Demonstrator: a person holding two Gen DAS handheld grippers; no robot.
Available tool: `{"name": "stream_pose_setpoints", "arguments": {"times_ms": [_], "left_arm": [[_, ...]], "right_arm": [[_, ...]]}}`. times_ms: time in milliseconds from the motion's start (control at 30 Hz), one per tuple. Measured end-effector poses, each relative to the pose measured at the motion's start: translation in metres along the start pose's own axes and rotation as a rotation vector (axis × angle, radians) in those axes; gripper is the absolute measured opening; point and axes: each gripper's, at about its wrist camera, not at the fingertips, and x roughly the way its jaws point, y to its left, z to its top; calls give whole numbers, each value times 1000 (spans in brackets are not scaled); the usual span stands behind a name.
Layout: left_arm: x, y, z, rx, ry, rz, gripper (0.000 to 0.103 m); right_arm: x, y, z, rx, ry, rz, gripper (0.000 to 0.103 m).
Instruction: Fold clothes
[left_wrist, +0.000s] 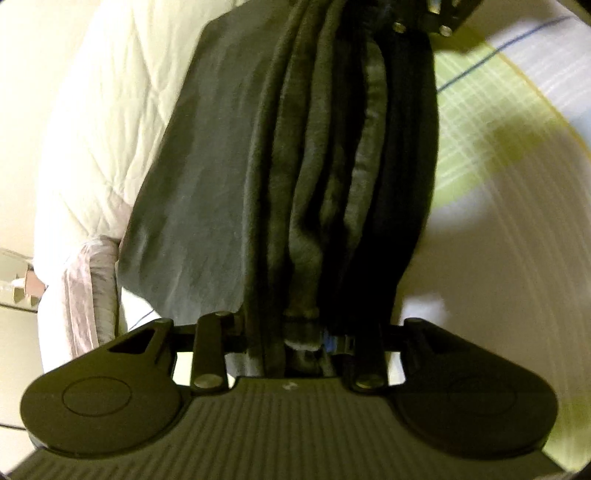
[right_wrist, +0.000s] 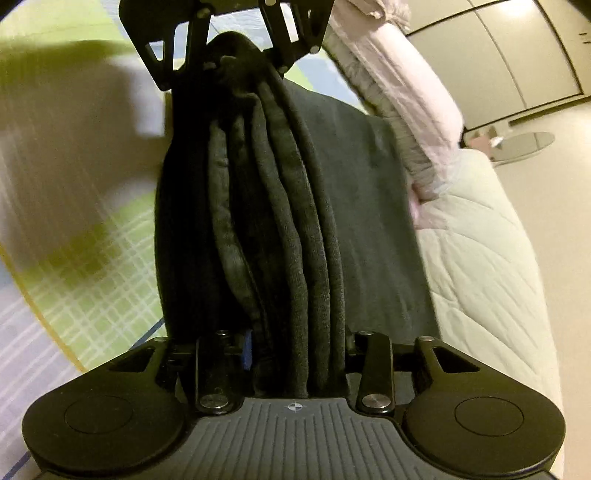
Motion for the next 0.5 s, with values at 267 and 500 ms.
{"name": "stream_pose_setpoints", "arguments": {"times_ms": [267, 500], "left_arm": [[-22, 8, -14, 28, 8, 3, 30], [-17, -7, -23, 57, -24, 81, 25]], "right_arm": [[-11, -23, -5, 67, 57, 27, 46], [-29, -20, -5, 57, -7, -55, 37]]}}
